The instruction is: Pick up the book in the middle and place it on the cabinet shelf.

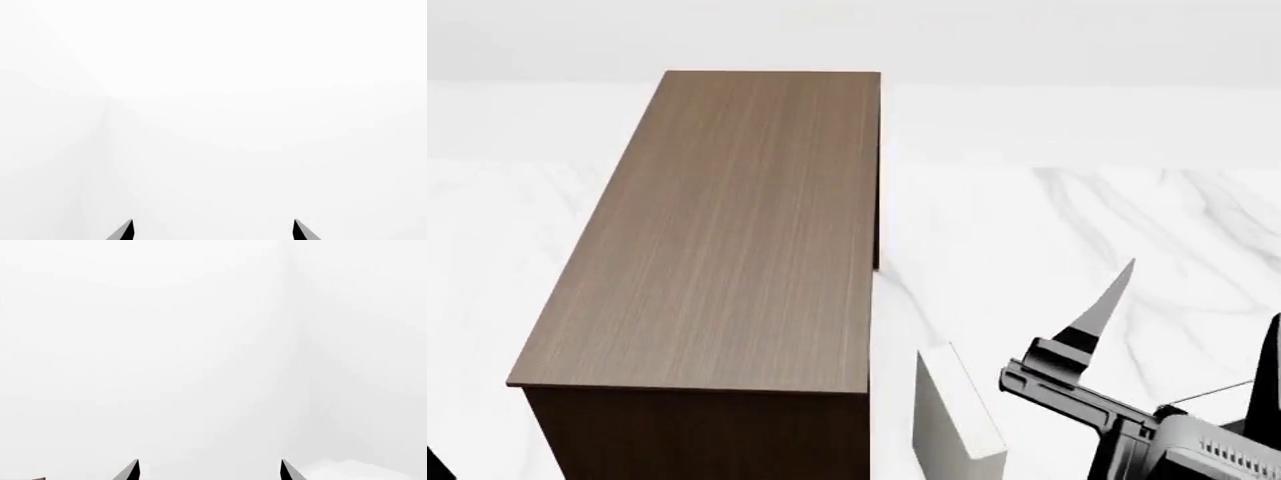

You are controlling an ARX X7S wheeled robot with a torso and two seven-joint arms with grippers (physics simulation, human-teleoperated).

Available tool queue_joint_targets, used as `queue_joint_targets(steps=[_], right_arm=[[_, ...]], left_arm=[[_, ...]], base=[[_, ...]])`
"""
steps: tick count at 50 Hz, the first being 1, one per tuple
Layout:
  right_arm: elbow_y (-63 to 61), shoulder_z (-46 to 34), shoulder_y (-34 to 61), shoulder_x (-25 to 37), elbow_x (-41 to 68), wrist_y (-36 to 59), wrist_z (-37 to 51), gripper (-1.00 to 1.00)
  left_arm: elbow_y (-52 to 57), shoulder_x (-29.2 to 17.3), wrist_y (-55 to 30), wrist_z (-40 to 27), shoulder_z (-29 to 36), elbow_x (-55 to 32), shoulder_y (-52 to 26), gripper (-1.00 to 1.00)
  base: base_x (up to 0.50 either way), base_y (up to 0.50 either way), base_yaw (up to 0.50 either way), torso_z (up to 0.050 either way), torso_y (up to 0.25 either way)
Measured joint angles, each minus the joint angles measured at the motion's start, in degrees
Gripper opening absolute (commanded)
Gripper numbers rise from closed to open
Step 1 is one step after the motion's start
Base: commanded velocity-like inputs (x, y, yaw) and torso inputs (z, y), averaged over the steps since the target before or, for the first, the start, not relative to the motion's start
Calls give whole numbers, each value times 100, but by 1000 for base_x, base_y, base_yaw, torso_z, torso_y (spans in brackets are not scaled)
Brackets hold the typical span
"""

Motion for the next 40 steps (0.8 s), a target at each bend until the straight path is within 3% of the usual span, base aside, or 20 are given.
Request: queue_joint_targets(steps=[19,40], right_arm=[[159,306,483,-427,142,64,957,100],[579,102,773,-590,433,-9,1486,100]], left_arm=[[-82,-94,-80,9,98,-120,-17,100],[-132,-175,-246,9,168,-192,-38,100]], base=[[0,0,0,0,0],[0,0,0,0,0]])
